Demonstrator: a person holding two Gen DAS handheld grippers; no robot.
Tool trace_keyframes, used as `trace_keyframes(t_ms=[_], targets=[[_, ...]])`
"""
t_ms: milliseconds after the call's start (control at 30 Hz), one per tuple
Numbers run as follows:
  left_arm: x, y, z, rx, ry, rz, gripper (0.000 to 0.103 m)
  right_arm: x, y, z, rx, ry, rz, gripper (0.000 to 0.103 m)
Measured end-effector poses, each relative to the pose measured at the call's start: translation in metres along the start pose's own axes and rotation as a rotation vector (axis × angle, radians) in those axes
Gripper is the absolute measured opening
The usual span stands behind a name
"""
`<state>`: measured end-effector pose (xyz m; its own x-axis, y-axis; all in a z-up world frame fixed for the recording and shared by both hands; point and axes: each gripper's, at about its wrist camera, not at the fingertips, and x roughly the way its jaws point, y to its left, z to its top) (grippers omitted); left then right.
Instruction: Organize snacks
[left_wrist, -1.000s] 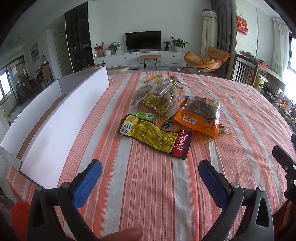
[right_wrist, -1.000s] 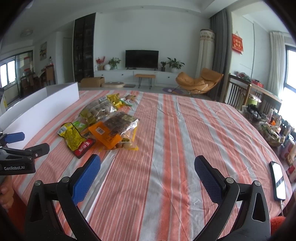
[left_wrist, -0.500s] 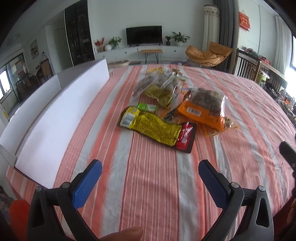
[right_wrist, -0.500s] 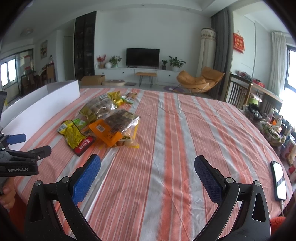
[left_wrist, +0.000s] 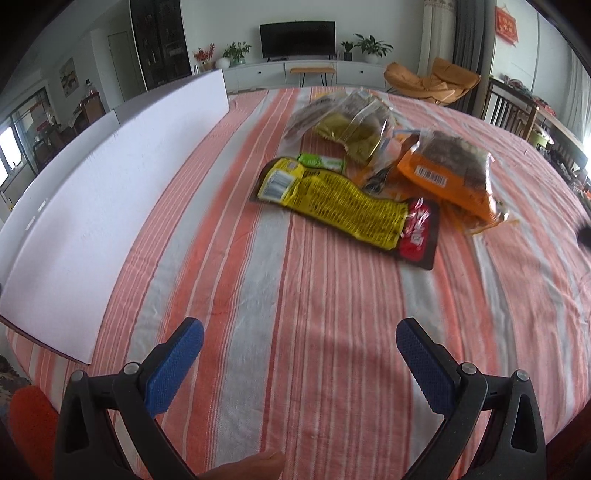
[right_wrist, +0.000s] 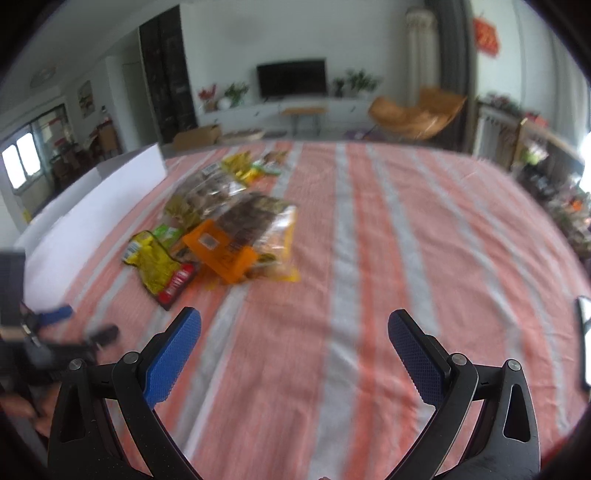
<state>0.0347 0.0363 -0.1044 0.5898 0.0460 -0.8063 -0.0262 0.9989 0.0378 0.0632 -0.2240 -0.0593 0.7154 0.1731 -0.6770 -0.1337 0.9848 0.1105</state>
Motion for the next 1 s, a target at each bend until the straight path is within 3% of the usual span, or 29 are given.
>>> trace_keyframes(t_ms=[100,233,467,567,767,1000], targets=[[0.004,0.001,-0.003,0.006,0.011,0.008,0.103,0.033,0.001,0.03,0.052,0.057,0.097,0.102],[0.005,0.006,-0.004,0.007,0.009,0.022,0.103,0.099,0.009,0.064,0.148,0.225,0.113,0.102],[0.013,0.01,-0.004,-0.002,0.029,0.031,0.103,0.166,0.062,0.082,0.051,0.339,-0.061,0.103],[0.014,0.01,-0.004,0.003,0.028,0.036,0.103,0.176,0.076,0.08,-0.026,0.351,-0.153,0.103],[0.017,0.012,-0.003,-0.006,0.034,0.033,0.103,0.17,0.066,0.076,-0.082,0.343,-0.089,0.101],[0.017,0.011,-0.004,-0.011,0.031,0.029,0.103,0.136,0.019,0.055,-0.076,0.311,-0.164,0.101]])
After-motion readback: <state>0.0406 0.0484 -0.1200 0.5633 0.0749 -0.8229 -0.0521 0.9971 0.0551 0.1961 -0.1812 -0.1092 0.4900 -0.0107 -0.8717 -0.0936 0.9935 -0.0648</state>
